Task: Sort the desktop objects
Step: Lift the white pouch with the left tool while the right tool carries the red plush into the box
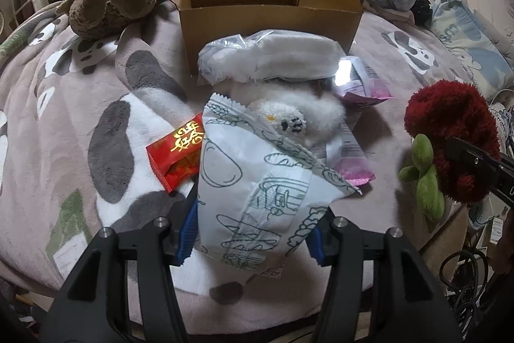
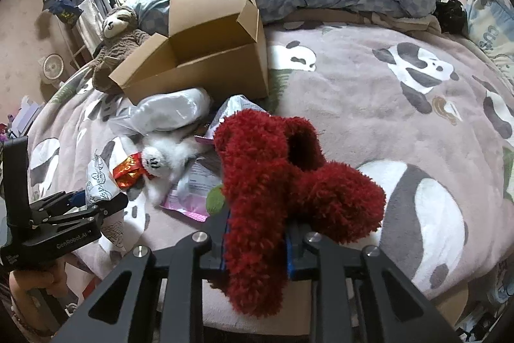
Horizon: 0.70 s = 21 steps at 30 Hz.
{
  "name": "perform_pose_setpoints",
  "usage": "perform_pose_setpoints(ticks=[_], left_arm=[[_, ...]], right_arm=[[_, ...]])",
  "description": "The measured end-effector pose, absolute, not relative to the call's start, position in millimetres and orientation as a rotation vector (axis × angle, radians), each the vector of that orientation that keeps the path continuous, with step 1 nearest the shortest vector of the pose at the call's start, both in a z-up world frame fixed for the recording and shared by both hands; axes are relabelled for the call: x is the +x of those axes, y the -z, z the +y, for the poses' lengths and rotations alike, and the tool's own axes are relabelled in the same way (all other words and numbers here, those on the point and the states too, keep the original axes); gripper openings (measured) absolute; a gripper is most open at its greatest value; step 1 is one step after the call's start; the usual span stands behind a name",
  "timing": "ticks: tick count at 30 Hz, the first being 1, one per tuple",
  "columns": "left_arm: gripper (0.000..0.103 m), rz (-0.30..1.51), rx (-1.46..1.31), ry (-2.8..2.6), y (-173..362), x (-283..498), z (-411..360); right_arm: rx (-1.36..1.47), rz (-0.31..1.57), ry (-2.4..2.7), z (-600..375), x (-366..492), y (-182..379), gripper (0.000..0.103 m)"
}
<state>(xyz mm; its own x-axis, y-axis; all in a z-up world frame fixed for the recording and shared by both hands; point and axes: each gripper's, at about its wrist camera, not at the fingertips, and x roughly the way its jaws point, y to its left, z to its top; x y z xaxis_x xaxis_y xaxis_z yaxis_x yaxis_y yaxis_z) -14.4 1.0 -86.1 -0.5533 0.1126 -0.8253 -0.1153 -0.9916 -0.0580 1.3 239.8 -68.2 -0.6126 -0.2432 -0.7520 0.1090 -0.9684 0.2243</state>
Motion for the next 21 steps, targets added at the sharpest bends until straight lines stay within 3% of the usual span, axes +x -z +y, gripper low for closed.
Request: perform_pose_setpoints(ticks=[21], left_arm=[[0.053,0.063,-1.327,-2.742,43,-15,10]], right_arm=[[1.114,-0.103,2.589,202,9,28,0.024]])
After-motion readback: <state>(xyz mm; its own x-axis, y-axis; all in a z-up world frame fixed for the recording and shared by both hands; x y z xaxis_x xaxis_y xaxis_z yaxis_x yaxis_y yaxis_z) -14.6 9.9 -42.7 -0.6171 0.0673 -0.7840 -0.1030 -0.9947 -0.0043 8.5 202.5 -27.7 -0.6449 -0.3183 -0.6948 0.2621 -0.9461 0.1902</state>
